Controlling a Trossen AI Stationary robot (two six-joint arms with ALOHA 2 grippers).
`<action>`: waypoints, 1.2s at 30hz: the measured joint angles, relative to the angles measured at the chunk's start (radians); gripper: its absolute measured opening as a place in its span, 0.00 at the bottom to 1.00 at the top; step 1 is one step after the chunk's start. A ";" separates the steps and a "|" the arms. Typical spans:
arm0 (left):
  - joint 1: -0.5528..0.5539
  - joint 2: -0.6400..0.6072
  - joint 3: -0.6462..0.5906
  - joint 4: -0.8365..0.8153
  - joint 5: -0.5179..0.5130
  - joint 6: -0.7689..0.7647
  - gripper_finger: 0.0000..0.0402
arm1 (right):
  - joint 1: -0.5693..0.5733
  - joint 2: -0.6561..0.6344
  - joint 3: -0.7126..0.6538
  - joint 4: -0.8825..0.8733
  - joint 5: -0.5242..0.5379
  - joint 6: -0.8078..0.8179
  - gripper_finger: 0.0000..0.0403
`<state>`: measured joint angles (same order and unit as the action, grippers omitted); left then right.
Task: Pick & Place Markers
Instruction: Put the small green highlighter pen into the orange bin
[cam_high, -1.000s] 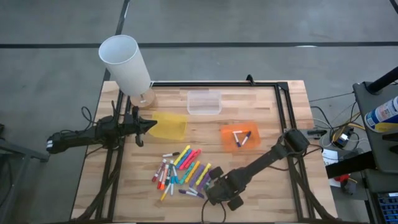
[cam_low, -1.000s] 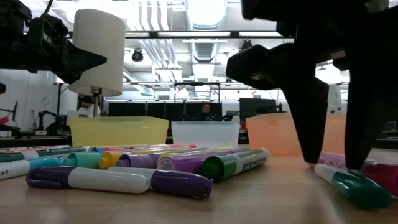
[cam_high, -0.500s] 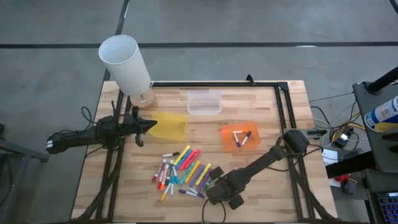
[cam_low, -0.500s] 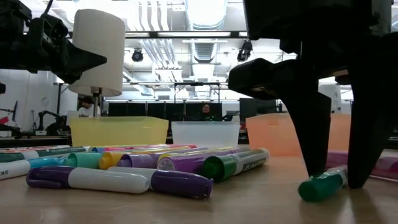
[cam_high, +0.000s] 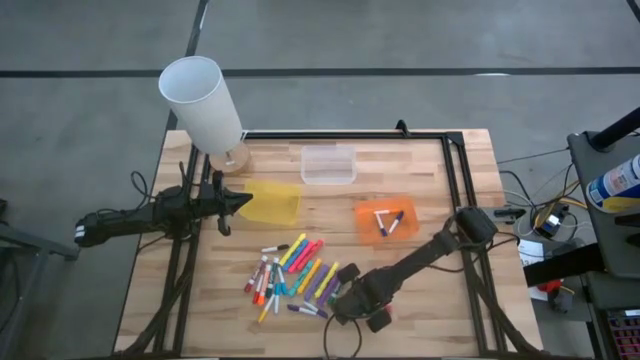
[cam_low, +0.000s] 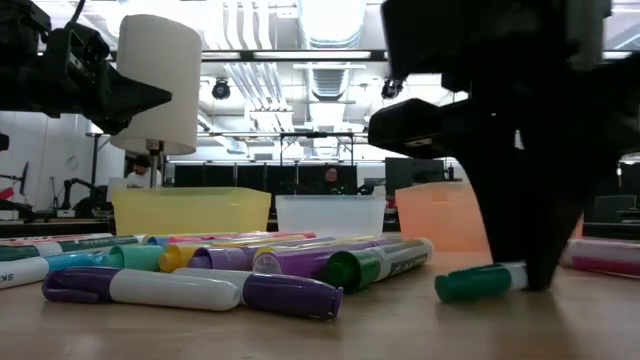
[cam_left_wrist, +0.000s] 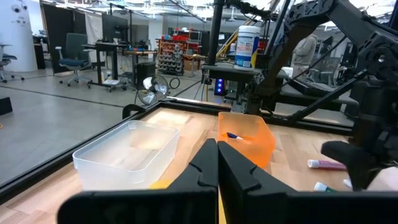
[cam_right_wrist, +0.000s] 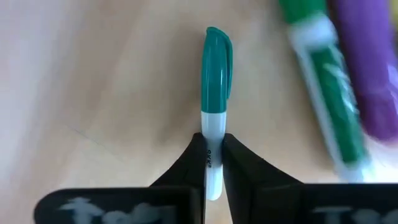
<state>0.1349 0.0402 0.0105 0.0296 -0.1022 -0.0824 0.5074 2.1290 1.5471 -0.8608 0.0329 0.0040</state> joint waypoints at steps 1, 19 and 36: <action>0.000 0.000 0.000 0.000 0.000 0.000 0.00 | -0.006 -0.008 -0.002 -0.012 0.005 0.013 0.06; 0.000 0.001 0.000 0.001 0.000 0.000 0.00 | -0.150 -0.394 -0.033 -0.254 0.244 0.181 0.07; 0.000 0.003 0.000 0.000 0.000 0.000 0.00 | -0.416 -0.695 -0.411 -0.188 0.226 0.329 0.07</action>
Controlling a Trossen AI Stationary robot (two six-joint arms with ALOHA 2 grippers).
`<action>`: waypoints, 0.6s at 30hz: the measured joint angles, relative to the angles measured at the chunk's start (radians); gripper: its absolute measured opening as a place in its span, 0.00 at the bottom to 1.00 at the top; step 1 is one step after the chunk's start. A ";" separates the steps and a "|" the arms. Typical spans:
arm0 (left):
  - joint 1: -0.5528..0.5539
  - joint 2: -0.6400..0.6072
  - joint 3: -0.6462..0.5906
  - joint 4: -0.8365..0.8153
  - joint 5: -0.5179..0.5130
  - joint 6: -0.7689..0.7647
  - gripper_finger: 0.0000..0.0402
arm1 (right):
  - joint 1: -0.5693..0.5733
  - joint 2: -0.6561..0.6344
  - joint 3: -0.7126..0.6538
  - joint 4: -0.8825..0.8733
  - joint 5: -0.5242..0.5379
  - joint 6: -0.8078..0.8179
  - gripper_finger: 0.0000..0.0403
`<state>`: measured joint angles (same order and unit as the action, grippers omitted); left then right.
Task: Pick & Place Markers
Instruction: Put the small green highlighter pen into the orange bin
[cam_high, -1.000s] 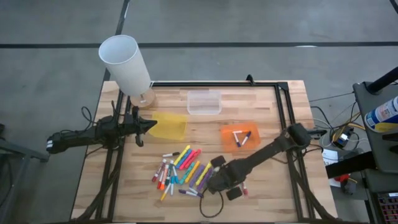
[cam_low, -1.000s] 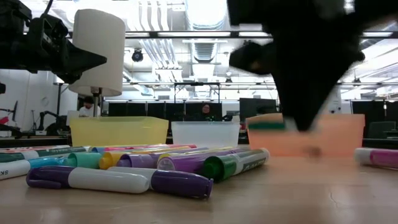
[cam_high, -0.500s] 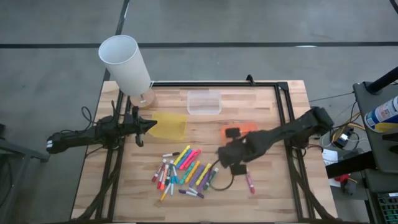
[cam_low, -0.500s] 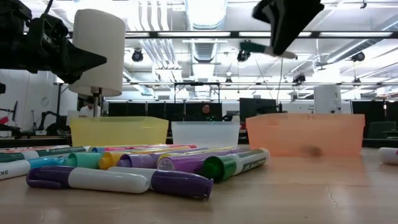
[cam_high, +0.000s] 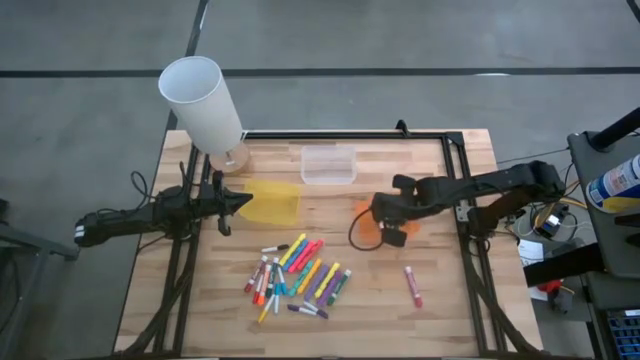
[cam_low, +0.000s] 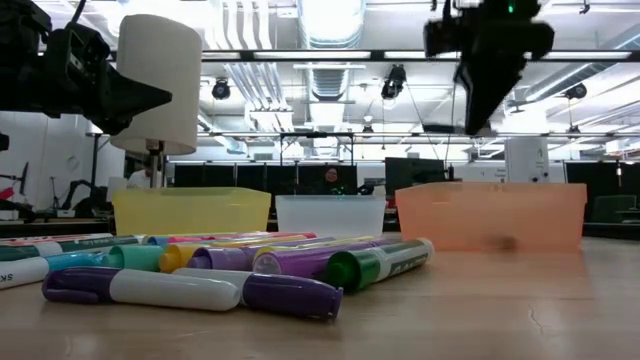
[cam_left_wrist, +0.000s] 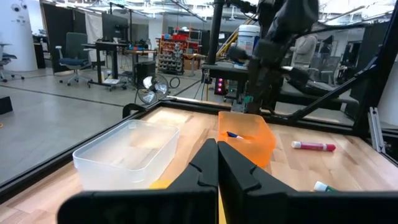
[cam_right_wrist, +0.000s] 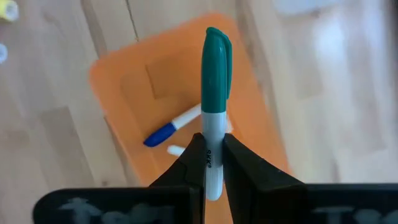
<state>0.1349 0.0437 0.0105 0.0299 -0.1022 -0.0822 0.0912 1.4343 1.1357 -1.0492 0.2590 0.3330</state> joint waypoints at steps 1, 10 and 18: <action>0.000 0.000 0.000 0.000 0.000 0.000 0.00 | -0.011 0.000 -0.020 0.013 -0.013 -0.001 0.07; 0.000 0.000 0.000 0.000 0.000 0.000 0.00 | -0.077 0.001 -0.164 0.155 -0.108 -0.042 0.07; 0.000 0.000 0.000 0.000 0.000 0.000 0.00 | -0.084 0.008 -0.221 0.226 -0.140 -0.045 0.07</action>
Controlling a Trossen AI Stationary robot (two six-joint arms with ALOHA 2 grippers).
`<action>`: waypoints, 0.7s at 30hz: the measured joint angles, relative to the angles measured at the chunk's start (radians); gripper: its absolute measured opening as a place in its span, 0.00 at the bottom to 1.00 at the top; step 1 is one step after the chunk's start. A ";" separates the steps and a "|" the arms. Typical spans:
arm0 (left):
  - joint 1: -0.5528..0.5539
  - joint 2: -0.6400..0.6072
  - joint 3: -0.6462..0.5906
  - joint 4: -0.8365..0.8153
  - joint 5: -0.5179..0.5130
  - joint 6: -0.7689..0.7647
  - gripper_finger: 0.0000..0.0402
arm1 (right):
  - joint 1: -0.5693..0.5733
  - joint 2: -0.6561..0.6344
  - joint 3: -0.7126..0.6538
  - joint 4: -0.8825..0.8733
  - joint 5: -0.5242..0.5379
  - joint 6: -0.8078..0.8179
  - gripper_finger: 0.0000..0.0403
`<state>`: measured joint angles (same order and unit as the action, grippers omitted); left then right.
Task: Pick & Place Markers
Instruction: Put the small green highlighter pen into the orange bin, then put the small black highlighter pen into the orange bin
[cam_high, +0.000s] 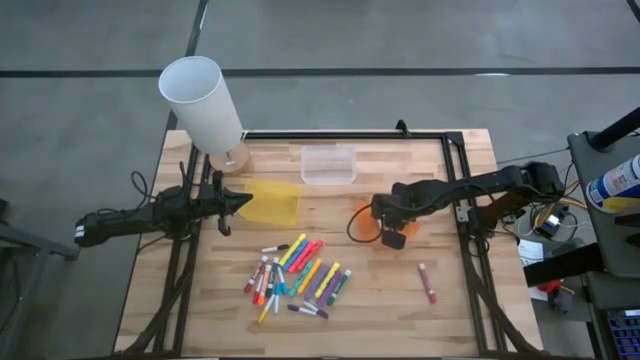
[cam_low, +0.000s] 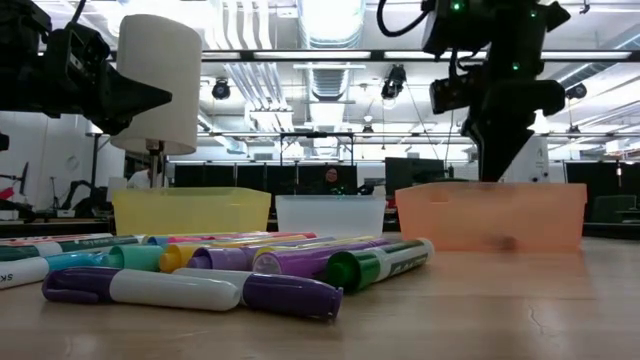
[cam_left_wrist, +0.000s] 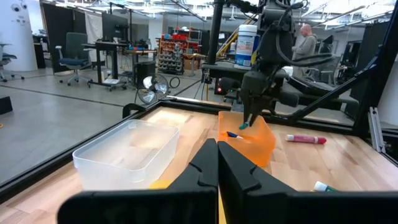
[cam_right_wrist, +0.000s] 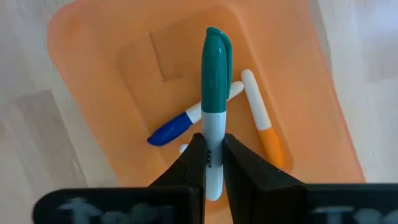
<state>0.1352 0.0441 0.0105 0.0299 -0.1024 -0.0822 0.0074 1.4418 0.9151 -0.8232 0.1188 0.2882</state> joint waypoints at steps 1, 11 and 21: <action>0.000 0.000 0.000 0.000 0.000 0.000 0.00 | 0.000 0.000 -0.002 0.001 0.000 0.000 0.07; 0.000 0.000 0.000 0.000 0.000 0.000 0.00 | 0.001 0.000 -0.003 0.031 0.004 0.000 0.17; 0.000 0.000 0.000 0.000 0.000 0.000 0.00 | 0.001 0.000 0.008 0.043 0.012 0.008 0.24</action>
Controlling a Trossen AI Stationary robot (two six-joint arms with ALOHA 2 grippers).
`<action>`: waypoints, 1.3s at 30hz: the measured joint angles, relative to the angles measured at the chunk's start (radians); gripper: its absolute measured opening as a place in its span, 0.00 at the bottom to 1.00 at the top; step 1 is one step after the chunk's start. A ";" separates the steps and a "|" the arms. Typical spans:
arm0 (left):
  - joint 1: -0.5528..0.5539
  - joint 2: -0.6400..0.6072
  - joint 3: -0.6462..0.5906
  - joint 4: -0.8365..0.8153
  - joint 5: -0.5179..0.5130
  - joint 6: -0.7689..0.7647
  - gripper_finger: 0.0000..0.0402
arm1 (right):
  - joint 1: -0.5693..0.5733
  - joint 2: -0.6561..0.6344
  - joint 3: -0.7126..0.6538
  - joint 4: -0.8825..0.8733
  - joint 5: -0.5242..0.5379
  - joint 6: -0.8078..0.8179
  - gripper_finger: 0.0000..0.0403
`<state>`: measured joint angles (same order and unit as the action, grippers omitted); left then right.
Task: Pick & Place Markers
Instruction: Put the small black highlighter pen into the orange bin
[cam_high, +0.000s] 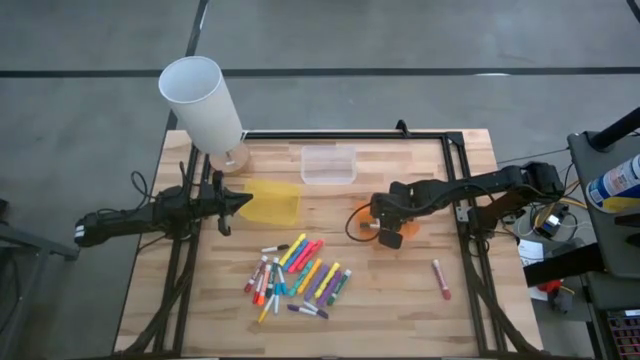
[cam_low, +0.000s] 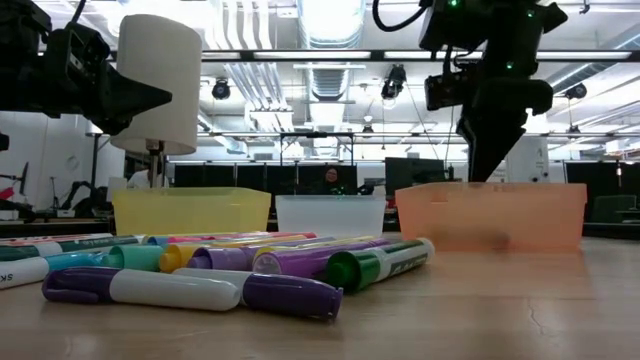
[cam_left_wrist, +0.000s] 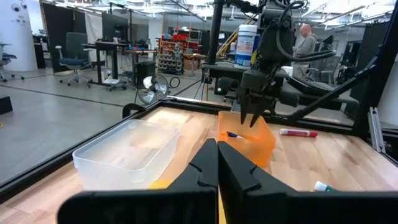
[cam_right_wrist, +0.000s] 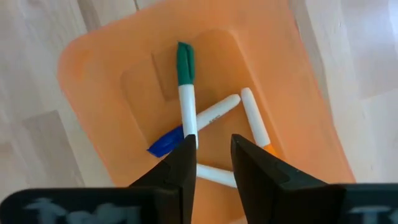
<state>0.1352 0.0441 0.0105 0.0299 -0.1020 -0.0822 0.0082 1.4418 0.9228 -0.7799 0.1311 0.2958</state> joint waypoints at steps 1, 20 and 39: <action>0.000 0.000 0.000 0.000 0.000 0.000 0.00 | 0.000 0.000 0.007 0.000 0.000 0.000 0.24; 0.000 0.000 0.000 0.000 0.000 0.000 0.00 | 0.088 0.000 0.248 0.167 -0.088 0.219 0.17; 0.000 0.000 0.000 0.000 0.000 0.000 0.00 | 0.255 0.002 0.240 0.213 -0.113 0.348 0.13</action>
<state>0.1350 0.0441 0.0106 0.0296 -0.1022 -0.0822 0.2628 1.4437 1.1627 -0.5664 0.0180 0.6442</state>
